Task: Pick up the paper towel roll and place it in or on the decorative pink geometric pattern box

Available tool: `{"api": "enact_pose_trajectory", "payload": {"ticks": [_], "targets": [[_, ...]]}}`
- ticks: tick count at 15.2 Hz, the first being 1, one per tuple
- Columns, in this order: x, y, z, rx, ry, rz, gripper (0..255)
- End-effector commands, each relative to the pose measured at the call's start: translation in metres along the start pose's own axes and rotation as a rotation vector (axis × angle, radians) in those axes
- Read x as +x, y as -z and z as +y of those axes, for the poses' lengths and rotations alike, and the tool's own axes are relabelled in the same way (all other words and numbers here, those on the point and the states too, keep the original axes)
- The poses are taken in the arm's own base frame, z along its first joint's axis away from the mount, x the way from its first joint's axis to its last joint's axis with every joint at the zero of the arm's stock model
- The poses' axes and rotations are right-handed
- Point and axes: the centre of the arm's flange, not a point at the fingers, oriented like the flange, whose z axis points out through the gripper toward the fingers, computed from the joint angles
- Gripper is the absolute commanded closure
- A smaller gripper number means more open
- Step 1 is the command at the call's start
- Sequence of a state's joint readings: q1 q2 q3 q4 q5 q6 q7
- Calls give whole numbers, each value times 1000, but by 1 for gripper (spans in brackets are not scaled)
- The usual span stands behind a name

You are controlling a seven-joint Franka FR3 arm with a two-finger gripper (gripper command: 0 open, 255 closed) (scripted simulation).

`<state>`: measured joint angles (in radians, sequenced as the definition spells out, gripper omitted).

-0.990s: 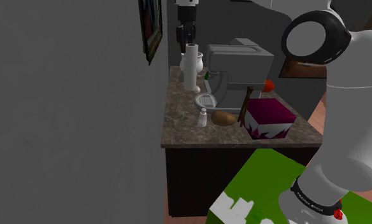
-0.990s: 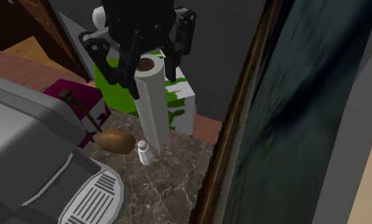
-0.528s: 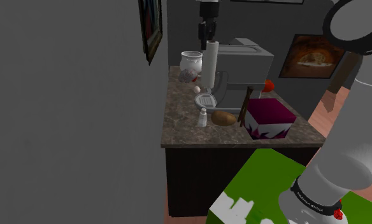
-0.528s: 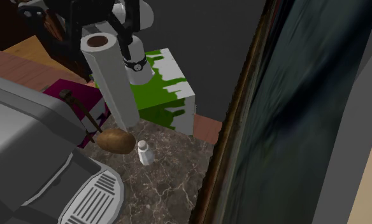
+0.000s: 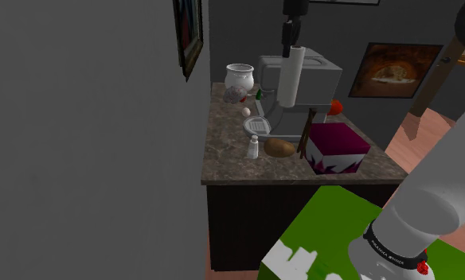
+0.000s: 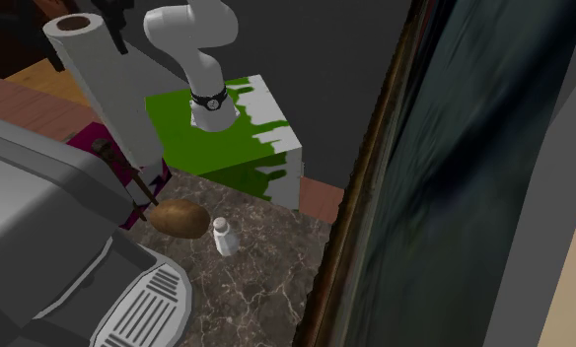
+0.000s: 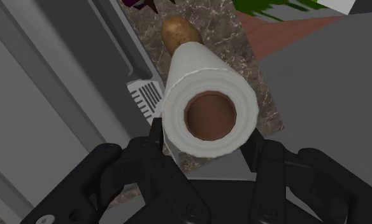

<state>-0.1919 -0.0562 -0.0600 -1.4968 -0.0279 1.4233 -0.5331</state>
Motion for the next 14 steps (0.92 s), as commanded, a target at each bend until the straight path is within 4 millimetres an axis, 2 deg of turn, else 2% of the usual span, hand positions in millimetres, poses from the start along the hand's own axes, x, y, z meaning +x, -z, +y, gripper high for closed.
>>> {"api": "enact_pose_trajectory", "payload": {"ticks": [1,14], "targets": [[-25,3,12,1,1,0,255],[-177,30,87,1,1,0,255]]}}
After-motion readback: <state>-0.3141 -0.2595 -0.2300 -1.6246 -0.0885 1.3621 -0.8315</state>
